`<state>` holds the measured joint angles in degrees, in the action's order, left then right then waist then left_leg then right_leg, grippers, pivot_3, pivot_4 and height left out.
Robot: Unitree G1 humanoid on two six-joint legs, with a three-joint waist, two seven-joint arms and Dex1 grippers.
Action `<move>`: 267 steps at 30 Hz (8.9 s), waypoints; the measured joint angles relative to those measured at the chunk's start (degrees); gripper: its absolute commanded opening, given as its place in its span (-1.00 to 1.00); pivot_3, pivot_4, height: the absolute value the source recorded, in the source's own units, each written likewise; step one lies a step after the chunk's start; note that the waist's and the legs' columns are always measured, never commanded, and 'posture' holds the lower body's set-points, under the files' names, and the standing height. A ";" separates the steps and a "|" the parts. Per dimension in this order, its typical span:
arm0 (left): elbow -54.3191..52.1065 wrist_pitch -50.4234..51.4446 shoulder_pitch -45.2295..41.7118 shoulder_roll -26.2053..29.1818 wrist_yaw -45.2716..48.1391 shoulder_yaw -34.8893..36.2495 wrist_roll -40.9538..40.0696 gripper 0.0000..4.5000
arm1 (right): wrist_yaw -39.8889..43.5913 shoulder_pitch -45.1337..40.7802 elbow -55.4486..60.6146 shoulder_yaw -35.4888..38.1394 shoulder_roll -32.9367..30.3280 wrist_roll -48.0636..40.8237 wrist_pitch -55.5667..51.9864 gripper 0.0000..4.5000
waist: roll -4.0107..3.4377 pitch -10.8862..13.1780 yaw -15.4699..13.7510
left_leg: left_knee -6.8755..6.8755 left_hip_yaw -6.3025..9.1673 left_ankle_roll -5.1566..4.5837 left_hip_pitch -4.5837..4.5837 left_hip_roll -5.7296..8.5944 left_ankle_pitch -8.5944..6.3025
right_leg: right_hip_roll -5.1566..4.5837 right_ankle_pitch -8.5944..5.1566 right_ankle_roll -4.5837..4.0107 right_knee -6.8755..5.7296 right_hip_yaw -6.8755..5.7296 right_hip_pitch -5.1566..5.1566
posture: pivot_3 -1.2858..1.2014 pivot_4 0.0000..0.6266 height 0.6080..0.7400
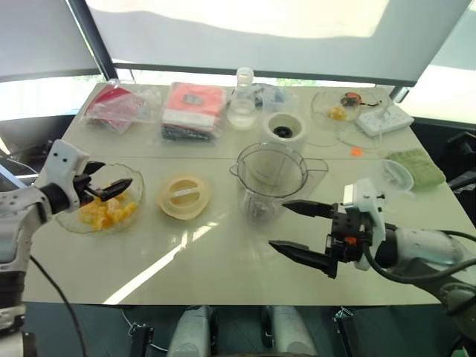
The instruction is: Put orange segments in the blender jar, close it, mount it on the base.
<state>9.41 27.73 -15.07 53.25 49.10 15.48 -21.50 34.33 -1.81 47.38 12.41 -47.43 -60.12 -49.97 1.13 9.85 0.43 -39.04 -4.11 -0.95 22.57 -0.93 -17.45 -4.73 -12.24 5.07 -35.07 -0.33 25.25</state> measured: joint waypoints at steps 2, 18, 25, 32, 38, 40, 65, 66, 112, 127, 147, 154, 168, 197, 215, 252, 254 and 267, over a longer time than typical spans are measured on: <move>4.00 -1.48 -1.42 1.64 2.55 -2.14 2.00 0.99 | -0.63 0.93 1.05 -0.02 -1.31 -1.05 -0.72 1.00 | 0.09 0.02 -0.14 | -0.01 -0.05 -0.01 0.03 0.03 0.00 | -0.08 0.00 0.00 0.05 0.00 0.00 | 0.03 -0.52 1.00; 23.28 9.98 -17.32 -0.11 4.86 -14.77 10.33 0.99 | -6.30 6.04 4.22 -5.50 -0.49 5.94 1.58 1.00 | 0.54 0.00 0.23 | -0.07 -0.13 -0.03 -0.01 0.02 -0.01 | -0.14 0.03 0.02 -0.03 -0.02 0.01 | 0.03 -0.52 1.00; 28.25 12.99 -23.09 -2.79 0.65 -17.27 14.90 0.99 | -8.77 3.98 4.26 -7.34 1.18 6.55 1.59 1.00 | 0.72 0.04 -0.13 | -0.08 -0.11 -0.03 -0.01 0.01 -0.01 | -0.10 0.03 0.02 -0.04 -0.03 0.00 | 0.03 -0.52 1.00; 36.77 11.23 -27.21 -6.78 -1.98 -19.21 18.39 0.99 | -9.82 1.52 4.13 -8.25 1.33 6.63 1.47 1.00 | 0.78 0.02 -0.06 | -0.09 -0.11 -0.03 -0.03 0.01 0.00 | -0.08 0.04 0.04 -0.08 -0.04 -0.01 | 0.03 -0.52 1.00; 41.90 7.68 -29.27 -7.79 -2.52 -19.28 20.80 0.61 | -9.84 1.29 3.99 -8.57 1.28 7.24 1.46 1.00 | 0.74 -0.01 0.02 | -0.09 -0.11 -0.03 -0.12 0.01 0.00 | -0.09 0.04 0.04 -0.14 -0.03 -0.06 | 0.03 -0.52 1.00; 42.28 7.10 -29.49 -7.78 -2.51 -19.27 21.33 0.15 | -9.84 1.30 3.98 -8.68 1.28 7.65 1.46 1.00 | 0.72 -0.04 0.02 | -0.10 -0.11 -0.03 -0.13 0.00 0.00 | -0.10 0.04 0.03 -0.14 -0.03 -0.07 | 0.03 -0.52 1.00; 34.86 6.90 -31.96 7.71 26.05 -9.98 9.49 -0.98 | -4.41 5.53 -0.99 -12.15 2.61 17.94 5.28 1.00 | 1.07 0.05 0.04 | -0.14 -0.16 -0.03 -0.03 0.01 0.00 | -0.08 0.03 0.01 -0.11 -0.04 -0.01 | 0.03 -0.52 1.00; 34.87 6.76 -31.96 7.71 26.22 -9.99 9.53 -0.98 | -4.26 5.61 -1.08 -12.15 2.68 18.35 5.38 1.00 | 1.07 0.05 0.08 | -0.14 -0.16 -0.03 -0.03 0.01 0.00 | -0.07 0.03 0.01 -0.11 -0.03 -0.01 | 0.03 -0.52 1.00; 42.15 0.27 -27.23 -3.19 13.83 -21.79 24.31 -0.86 | -4.73 7.93 -1.37 -13.11 6.22 24.01 5.49 1.00 | 0.96 -0.07 0.28 | -0.17 -0.16 -0.03 -0.19 -0.03 0.00 | 0.00 0.04 0.04 -0.26 -0.01 -0.10 | 0.03 -0.52 1.00; 34.45 7.03 -34.32 9.00 26.26 -12.54 14.54 -0.86 | -3.05 6.53 -3.36 -14.59 7.04 26.68 6.82 1.00 | 1.14 -0.03 0.12 | -0.20 -0.20 -0.04 -0.11 0.00 0.00 | 0.04 0.04 0.03 -0.19 0.00 -0.10 | 0.03 -0.52 1.00; 25.93 -8.28 -19.35 5.20 26.16 -19.96 19.08 0.39 | -0.96 7.19 -1.84 -12.58 7.40 22.36 4.88 1.00 | 1.13 -0.03 -1.17 | -0.20 -0.20 -0.03 -0.11 -0.03 0.01 | 0.02 0.03 0.02 -0.27 0.00 -0.04 | 0.03 -0.52 1.00; 34.76 -16.68 -25.22 1.08 24.38 -24.09 24.06 0.39 | -3.07 6.84 2.63 -9.85 7.54 16.54 2.58 1.00 | 1.15 -0.05 -1.13 | -0.22 -0.21 -0.03 -0.13 -0.02 0.01 | 0.02 0.04 0.03 -0.27 0.00 -0.07 | 0.03 -0.52 1.00; 44.81 -24.59 -28.40 -4.01 21.80 -26.56 29.13 0.39 | -7.44 5.18 5.81 -9.33 5.73 11.79 1.52 1.00 | 1.15 -0.06 -1.11 | -0.22 -0.19 -0.03 -0.13 -0.03 0.01 | 0.00 0.05 0.04 -0.27 0.00 -0.07 | 0.03 -0.52 1.00; 31.81 -10.81 -30.23 7.66 36.60 -18.75 20.52 -0.99 | -7.79 4.17 3.30 -10.14 5.45 14.99 2.82 1.00 | 1.13 -0.12 -0.69 | -0.23 -0.19 -0.04 -0.09 -0.04 0.00 | 0.02 0.04 0.02 -0.23 0.00 -0.06 | 0.03 -0.52 1.00; 17.34 3.51 -54.01 -8.74 40.52 -18.42 6.79 -0.99 | -4.91 9.78 -4.14 -1.81 4.43 18.91 6.25 1.00 | 1.21 -0.11 -1.14 | -0.34 -0.19 -0.05 -0.13 0.21 0.01 | 0.08 0.03 0.07 -0.10 -0.02 -0.37 | 0.03 -0.52 1.00; 26.19 -14.00 -52.01 -38.15 31.87 -27.64 11.18 0.98 | -9.03 19.33 0.72 13.14 8.73 12.44 8.44 1.00 | 1.06 -0.11 -1.16 | -0.33 0.14 -0.06 -0.13 0.09 0.00 | 0.17 0.08 0.20 -0.09 0.04 -0.35 | 0.03 -0.52 1.00; 23.95 -12.92 -51.17 -38.14 31.29 -27.60 10.79 0.98 | -8.85 19.83 0.35 13.13 8.81 13.37 9.25 1.00 | 1.06 -0.12 -1.15 | -0.33 0.14 -0.06 -0.13 0.09 0.00 | 0.17 0.09 0.21 -0.09 0.04 -0.35 | 0.03 -0.52 1.00; 1.24 0.35 -42.10 -29.51 15.69 -14.46 2.48 0.98 | -12.68 27.31 -1.63 12.56 14.07 29.37 17.31 1.00 | 0.70 -0.17 -0.63 | -0.26 0.20 -0.05 -0.22 0.01 0.01 | 0.21 0.12 0.31 -0.19 0.03 -0.35 | 0.03 -0.52 1.00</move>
<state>10.65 28.08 -57.17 23.74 64.80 1.02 -19.02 21.65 25.50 45.76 24.97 -33.36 -30.75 -32.66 1.83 9.68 -0.20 -39.30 -3.91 -1.01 22.35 -0.92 -17.44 -4.52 -12.12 5.38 -35.26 -0.30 24.91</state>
